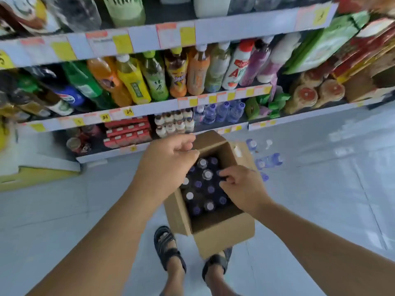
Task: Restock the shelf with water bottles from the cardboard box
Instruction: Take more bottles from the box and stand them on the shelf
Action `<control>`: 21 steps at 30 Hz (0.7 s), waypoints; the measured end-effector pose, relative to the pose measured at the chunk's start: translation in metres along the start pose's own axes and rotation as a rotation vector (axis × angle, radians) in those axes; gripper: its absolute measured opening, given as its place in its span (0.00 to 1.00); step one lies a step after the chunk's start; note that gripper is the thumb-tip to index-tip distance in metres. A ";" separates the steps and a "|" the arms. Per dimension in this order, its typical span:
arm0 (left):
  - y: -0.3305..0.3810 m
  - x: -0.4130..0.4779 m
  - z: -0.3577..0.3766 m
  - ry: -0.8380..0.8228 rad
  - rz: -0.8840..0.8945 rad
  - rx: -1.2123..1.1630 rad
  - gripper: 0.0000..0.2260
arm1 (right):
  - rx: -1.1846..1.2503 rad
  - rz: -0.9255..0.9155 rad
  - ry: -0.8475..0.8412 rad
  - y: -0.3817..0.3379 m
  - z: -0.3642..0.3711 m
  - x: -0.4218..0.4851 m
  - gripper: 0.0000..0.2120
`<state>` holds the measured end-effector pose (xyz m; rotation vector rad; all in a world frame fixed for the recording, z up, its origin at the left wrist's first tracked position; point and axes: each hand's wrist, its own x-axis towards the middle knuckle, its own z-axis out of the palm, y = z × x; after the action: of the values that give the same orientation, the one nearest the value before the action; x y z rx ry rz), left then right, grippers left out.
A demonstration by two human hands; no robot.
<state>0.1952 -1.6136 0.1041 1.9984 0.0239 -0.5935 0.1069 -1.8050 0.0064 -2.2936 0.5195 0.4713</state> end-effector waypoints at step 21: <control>-0.201 0.062 0.048 0.013 -0.194 -0.092 0.11 | -0.558 -0.175 -0.384 0.099 0.247 0.108 0.16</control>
<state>0.1776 -1.5699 -0.1060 1.9231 0.2512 -0.6900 0.1056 -1.7157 -0.2667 -2.6389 -0.0141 1.0440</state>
